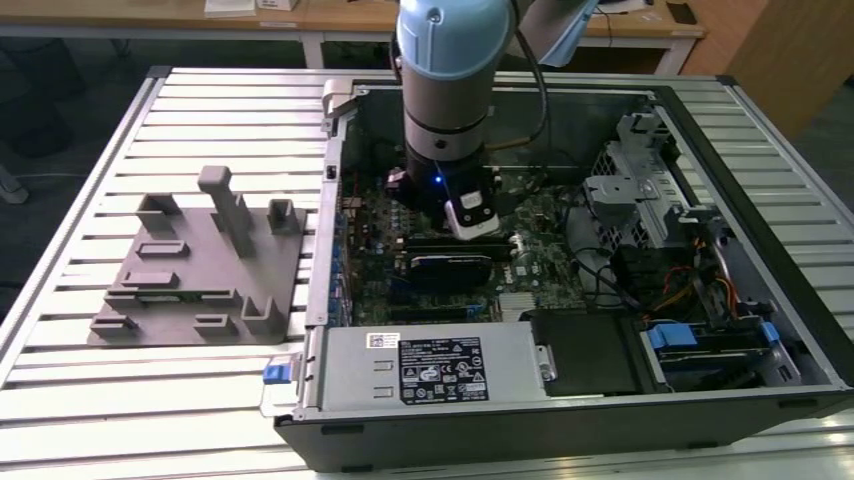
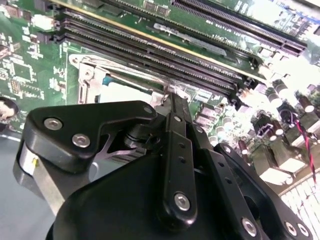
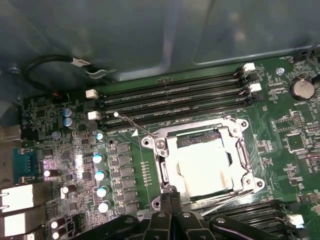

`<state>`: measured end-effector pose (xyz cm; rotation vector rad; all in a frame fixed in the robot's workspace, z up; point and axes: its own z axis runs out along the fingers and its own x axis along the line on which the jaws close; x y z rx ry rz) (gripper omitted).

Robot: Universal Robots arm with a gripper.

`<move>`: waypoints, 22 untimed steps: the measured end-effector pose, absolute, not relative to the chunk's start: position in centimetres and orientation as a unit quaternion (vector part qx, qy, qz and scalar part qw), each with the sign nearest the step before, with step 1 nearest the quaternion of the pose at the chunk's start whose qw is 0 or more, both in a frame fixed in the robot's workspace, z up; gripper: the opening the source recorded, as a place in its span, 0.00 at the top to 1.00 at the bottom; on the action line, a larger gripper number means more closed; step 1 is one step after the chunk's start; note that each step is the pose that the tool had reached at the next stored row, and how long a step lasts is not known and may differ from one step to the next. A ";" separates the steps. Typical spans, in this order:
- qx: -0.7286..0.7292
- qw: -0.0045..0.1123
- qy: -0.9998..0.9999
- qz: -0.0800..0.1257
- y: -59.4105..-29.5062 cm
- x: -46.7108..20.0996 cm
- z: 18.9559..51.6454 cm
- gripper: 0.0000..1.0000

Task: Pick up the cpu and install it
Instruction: 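Close the cpu cover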

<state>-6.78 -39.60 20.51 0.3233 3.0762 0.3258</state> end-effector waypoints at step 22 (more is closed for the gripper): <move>0.104 0.018 0.990 0.093 -39.5 -7.2 19.8 0.89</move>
